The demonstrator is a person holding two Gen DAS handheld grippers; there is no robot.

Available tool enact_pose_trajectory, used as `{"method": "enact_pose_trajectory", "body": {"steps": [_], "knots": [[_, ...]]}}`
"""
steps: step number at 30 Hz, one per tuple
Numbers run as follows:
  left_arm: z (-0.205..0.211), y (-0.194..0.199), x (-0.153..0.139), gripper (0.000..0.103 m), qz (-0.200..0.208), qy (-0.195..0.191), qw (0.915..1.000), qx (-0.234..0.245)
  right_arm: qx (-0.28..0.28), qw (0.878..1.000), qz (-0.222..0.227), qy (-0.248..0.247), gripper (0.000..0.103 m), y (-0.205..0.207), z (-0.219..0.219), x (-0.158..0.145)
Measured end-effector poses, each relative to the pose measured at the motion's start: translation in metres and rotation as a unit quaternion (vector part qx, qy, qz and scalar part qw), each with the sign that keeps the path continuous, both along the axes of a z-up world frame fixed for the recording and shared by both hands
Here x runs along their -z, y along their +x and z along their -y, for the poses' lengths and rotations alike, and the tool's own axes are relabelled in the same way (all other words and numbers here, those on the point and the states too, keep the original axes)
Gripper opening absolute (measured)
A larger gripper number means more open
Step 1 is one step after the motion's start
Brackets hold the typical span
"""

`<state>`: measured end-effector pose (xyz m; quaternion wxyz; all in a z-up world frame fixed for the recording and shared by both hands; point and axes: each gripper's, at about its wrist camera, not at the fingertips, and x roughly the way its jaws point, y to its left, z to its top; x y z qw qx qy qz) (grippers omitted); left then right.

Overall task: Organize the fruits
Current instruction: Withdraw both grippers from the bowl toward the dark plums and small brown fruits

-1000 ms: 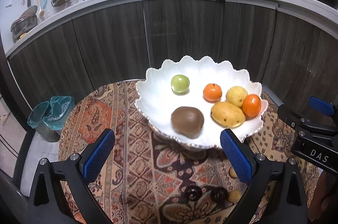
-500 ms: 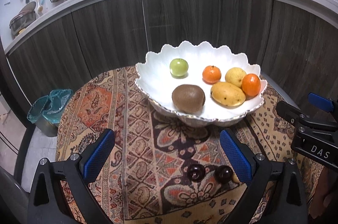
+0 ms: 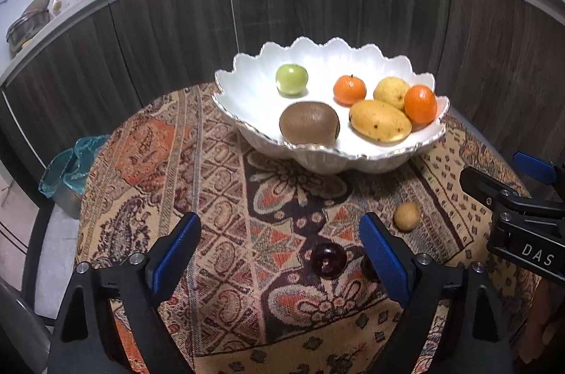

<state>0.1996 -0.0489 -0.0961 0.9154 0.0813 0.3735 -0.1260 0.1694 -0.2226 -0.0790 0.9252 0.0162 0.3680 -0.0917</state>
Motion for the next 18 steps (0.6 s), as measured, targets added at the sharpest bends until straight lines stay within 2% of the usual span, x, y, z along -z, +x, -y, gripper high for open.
{"method": "enact_pose_trajectory", "body": {"steps": [3, 11, 18], "knots": [[0.001, 0.001, 0.007, 0.082, -0.011, 0.001, 0.9999, 0.005, 0.002, 1.000, -0.008, 0.003, 0.091, -0.001, 0.001, 0.007], [0.005, 0.004, 0.022, 0.077, -0.042, -0.008, 0.9989, 0.019, 0.005, 1.000, -0.020, 0.008, 0.091, -0.001, 0.002, 0.018], [0.009, 0.008, 0.033, 0.065, -0.063, -0.006, 0.9976, 0.027, 0.008, 0.999, -0.032, 0.009, 0.091, 0.002, 0.004, 0.027]]}}
